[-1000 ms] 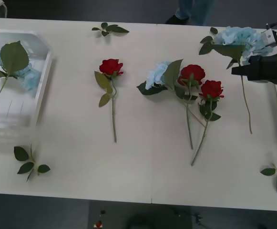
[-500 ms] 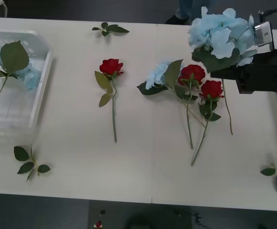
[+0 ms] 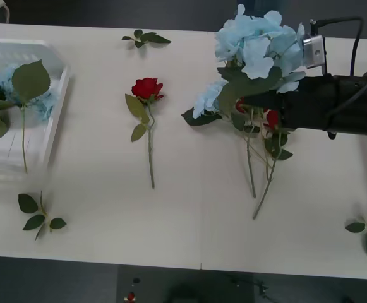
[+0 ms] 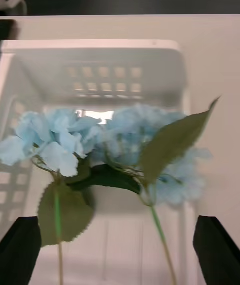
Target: Put the red flowers into the right box and the blue flowers into the left box
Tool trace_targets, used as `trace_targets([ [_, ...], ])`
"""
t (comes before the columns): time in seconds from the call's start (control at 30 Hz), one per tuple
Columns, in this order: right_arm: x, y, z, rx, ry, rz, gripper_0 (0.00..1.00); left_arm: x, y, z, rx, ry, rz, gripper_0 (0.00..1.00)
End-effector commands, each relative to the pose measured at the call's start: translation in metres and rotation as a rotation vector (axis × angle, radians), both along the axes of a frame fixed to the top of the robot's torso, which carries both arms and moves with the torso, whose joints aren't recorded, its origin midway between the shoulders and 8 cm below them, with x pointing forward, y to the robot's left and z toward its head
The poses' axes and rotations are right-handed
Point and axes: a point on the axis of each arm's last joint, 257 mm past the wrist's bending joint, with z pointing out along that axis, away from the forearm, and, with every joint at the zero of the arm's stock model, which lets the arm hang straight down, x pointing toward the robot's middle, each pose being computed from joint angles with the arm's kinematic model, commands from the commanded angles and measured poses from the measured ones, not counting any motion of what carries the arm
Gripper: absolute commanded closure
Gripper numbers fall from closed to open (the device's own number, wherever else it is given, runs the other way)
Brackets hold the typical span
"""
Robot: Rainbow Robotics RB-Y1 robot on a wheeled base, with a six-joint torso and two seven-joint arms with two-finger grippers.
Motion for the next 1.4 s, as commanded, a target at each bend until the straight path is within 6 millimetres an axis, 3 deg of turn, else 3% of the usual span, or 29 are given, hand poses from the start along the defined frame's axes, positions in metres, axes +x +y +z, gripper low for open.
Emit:
trace_targets([
  [0.03, -0.011, 0.027, 0.027, 0.005, -0.087, 0.044, 1.0, -0.027, -0.052, 0.027, 0.073, -0.045, -0.182, 0.0],
  [0.17, -0.016, 0.046, 0.035, 0.022, -0.122, 0.06, 1.0, -0.048, -0.131, 0.017, 0.015, -0.037, -0.353, 0.0],
  [0.33, -0.02, 0.066, 0.035, 0.034, -0.105, 0.082, 1.0, -0.059, -0.191, -0.001, -0.019, -0.062, -0.485, 0.0],
  [0.43, -0.021, 0.074, 0.036, 0.045, -0.089, 0.09, 1.0, -0.063, -0.217, -0.015, 0.001, -0.068, -0.565, 0.0],
  [0.57, -0.022, 0.085, 0.041, 0.059, -0.09, 0.094, 1.0, -0.087, -0.262, -0.041, -0.11, 0.055, -0.666, 0.0],
  [0.73, -0.02, 0.097, 0.042, 0.066, -0.086, 0.092, 1.0, -0.117, -0.319, -0.037, -0.251, 0.091, -0.857, 0.0],
  [1.0, -0.02, 0.106, 0.045, 0.081, -0.077, 0.089, 1.0, -0.11, -0.357, -0.028, -0.335, -0.12, -1.107, 0.0],
  [1.23, -0.022, 0.109, 0.047, 0.089, -0.07, 0.099, 1.0, -0.109, -0.377, -0.042, -0.292, -0.286, -1.222, 0.0],
  [1.4, -0.023, 0.11, 0.049, 0.097, -0.066, 0.103, 1.0, -0.125, -0.405, -0.05, -0.53, -0.257, -1.237, 0.0],
])
